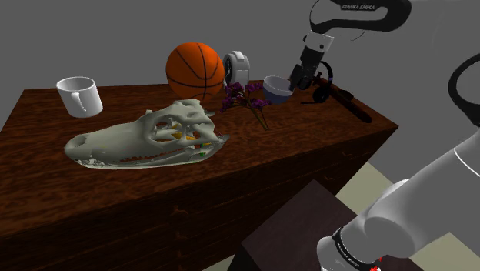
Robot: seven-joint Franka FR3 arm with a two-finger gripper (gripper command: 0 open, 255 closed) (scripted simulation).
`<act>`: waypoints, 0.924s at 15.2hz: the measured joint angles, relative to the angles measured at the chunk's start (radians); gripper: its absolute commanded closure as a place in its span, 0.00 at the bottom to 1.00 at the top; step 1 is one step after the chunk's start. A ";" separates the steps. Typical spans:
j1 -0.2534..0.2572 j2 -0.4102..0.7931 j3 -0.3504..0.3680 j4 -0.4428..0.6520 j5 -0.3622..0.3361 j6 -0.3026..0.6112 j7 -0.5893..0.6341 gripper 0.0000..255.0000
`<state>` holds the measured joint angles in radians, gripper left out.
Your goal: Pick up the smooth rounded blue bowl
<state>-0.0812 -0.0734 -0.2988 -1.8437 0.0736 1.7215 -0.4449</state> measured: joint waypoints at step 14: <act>-0.198 0.620 -0.052 0.728 0.201 -0.153 -0.194 0.00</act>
<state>-0.2795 0.5466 -0.3510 -1.1159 0.2744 1.5688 -0.6391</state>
